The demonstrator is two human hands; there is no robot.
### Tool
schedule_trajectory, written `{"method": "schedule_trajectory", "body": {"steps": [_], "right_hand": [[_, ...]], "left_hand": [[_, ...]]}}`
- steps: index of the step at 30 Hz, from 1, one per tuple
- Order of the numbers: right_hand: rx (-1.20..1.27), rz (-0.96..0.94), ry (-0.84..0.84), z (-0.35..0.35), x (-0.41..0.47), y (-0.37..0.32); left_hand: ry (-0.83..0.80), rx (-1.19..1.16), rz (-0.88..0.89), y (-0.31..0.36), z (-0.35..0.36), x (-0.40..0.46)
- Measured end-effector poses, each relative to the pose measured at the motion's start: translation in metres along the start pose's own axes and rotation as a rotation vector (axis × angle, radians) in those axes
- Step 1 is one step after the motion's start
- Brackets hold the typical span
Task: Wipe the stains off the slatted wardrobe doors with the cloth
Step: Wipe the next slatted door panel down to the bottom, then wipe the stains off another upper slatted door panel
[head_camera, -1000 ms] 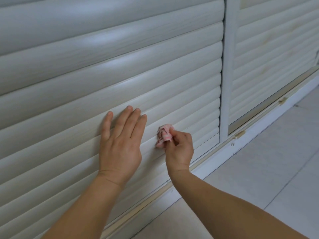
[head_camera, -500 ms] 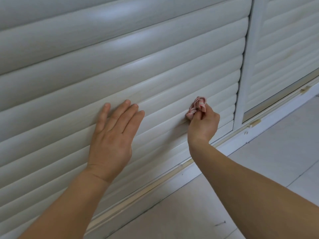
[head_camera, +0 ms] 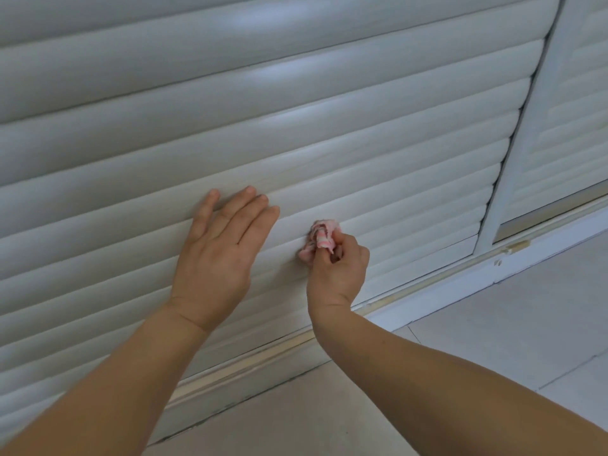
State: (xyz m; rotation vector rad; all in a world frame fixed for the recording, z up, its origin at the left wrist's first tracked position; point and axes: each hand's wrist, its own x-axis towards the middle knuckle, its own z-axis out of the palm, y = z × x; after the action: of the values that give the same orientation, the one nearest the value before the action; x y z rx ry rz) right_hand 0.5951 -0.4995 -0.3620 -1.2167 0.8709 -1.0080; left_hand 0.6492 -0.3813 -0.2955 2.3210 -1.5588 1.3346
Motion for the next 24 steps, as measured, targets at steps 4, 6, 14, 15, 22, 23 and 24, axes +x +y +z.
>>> {"method": "schedule_trajectory", "body": {"steps": [4,6,14,15,22,23,24], "right_hand": [[0.106,0.099,-0.057,0.014,-0.025,-0.004],[0.080,0.145,-0.130,0.019,-0.035,-0.003],[0.254,0.032,-0.495,0.018,-0.076,-0.077],[0.284,-0.014,-0.547,0.021,-0.079,-0.093],[0.337,-0.069,-0.770,0.042,-0.082,-0.173],[0.307,-0.041,-0.823,0.053,-0.082,-0.188],[0.277,-0.025,-0.863,0.057,-0.083,-0.198]], "left_hand": [[0.002,-0.006,-0.015,0.003,-0.005,0.001],[0.006,-0.011,-0.035,0.004,-0.011,0.000],[0.104,-0.202,-0.383,-0.020,-0.054,-0.001],[0.141,-0.311,-0.499,-0.028,-0.062,-0.002],[0.283,-1.278,-1.258,-0.066,-0.117,0.027],[0.254,-1.350,-1.304,-0.082,-0.126,0.030],[0.210,-1.451,-1.326,-0.086,-0.136,0.034]]}}
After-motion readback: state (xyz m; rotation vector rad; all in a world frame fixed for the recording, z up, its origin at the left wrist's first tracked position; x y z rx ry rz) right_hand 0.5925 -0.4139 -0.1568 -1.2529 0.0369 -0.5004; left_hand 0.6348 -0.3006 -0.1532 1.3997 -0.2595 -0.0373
